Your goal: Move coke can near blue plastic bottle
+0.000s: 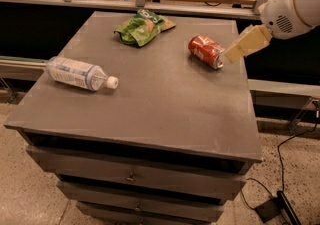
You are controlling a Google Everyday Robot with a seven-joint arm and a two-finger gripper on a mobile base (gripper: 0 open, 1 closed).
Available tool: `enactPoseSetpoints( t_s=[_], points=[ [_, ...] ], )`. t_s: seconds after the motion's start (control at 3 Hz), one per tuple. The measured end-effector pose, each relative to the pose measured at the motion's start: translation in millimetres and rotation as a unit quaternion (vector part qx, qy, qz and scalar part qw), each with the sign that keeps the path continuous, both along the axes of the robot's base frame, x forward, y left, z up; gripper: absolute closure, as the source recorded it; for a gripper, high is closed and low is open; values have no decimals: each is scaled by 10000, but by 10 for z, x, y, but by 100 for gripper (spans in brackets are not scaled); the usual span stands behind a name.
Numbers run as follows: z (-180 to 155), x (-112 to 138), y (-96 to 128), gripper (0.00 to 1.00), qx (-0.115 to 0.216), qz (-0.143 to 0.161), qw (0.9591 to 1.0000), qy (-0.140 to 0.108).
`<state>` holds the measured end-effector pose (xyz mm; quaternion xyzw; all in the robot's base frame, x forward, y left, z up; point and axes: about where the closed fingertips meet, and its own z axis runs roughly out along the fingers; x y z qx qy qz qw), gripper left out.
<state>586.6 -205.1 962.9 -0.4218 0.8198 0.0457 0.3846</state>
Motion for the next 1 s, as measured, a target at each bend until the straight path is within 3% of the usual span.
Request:
enactPoseSetpoints(
  t_s=[1.0],
  points=[
    [-389,459,-90,0,-146,-673,9976,-119]
  ],
)
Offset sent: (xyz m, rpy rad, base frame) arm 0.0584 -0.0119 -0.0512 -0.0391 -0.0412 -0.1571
